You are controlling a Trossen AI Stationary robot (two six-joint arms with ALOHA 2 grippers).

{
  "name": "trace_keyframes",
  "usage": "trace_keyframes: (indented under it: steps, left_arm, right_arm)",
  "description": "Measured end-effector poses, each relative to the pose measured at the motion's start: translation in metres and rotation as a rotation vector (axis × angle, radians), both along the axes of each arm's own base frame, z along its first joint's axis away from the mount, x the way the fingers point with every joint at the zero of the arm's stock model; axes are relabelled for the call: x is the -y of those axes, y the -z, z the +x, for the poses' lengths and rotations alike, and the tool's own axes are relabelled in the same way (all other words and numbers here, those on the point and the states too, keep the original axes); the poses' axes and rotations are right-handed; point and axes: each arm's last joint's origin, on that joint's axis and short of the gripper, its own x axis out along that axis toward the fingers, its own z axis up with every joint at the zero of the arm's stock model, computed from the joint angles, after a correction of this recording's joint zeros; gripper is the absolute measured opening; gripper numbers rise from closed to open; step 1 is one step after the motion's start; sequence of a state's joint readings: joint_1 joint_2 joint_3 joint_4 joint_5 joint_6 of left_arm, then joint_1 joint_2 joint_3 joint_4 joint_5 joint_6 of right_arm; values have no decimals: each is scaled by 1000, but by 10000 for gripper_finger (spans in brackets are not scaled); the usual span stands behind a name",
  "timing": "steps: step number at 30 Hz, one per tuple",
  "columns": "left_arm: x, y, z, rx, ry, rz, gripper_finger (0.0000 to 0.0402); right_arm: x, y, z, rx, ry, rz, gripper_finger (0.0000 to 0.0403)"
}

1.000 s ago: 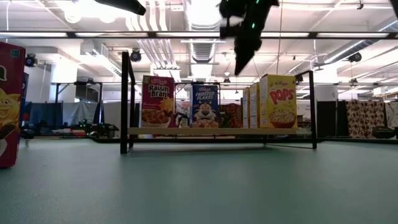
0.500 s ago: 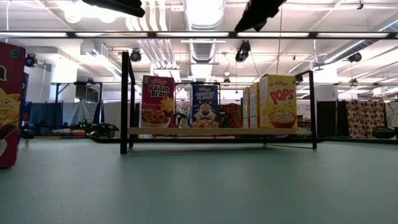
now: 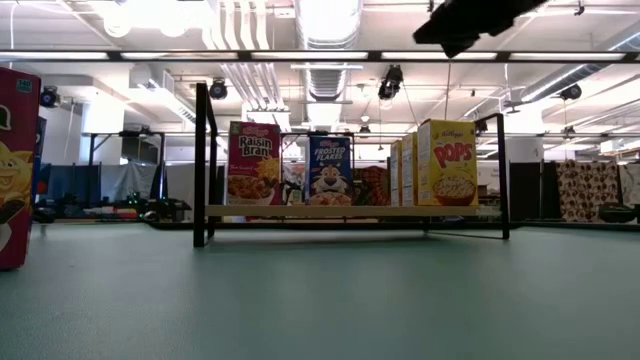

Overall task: Stack cereal on shelf
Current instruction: Put the pink cereal box on the shelf aligned with the other pink cereal boxes

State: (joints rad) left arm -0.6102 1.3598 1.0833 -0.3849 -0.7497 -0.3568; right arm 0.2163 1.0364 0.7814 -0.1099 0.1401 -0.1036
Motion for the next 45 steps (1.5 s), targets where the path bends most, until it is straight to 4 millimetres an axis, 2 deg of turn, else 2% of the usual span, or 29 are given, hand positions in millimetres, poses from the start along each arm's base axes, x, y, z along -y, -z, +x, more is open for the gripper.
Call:
trace_keyframes:
  steps: [8, 13, 18, 21, 26, 29, 35, 45]
  left_arm:
    - [-1, -6, -5, -63, -47, -164, 252]
    - [-2, -6, -11, -161, -126, -383, 252]
    - [6, -1, -10, -374, -176, -629, 252]
    - [14, -2, -5, -531, -222, -691, 252]
    - [26, -5, 3, -821, -352, -618, 252]
    - [32, -6, 10, -905, -442, -567, 252]
    - [39, -4, 21, -927, -509, -577, 252]
    - [36, 3, 17, -961, -549, -532, 252]
  right_arm:
    - [-22, 22, -22, 106, -104, 17, 13]
    - [-26, 20, -34, 166, -144, 13, 13]
    - [-24, 17, -45, 198, -148, 49, 13]
    - [-23, 18, -48, 203, -147, 52, 13]
    - [-22, 20, -50, 202, -147, 51, 13]
    - [-22, 20, -51, 203, -147, 52, 13]
    - [-22, 21, -51, 196, -149, 45, 13]
    - [-22, 21, -51, 193, -147, 52, 13]
